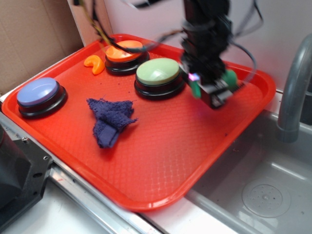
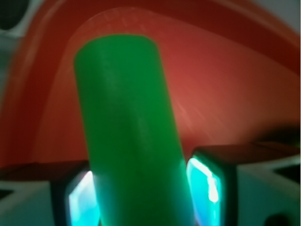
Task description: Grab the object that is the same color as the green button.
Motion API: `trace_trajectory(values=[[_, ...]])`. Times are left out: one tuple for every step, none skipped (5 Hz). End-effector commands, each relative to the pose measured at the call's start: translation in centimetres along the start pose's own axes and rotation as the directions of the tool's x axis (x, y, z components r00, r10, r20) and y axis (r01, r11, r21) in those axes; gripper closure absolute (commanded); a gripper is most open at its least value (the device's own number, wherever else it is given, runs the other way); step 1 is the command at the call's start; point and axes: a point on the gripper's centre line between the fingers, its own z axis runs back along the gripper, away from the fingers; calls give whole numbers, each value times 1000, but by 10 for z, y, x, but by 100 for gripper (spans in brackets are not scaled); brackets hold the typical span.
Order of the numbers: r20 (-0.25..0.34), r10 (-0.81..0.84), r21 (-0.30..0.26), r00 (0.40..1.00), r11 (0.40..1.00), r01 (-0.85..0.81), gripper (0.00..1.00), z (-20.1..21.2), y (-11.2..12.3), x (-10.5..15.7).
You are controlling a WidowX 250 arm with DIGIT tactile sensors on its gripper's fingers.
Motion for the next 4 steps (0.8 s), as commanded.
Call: trace_trajectory(values=[[-102,187,44,977,982,-183,100,86,-1,-53],[-160,279,103,947,959,-265,100,118,-1,-75],[-142,294,128,945,952,-277,100,124,3,-78],[-163,319,139,933,944,-299,100,117,8,-77]])
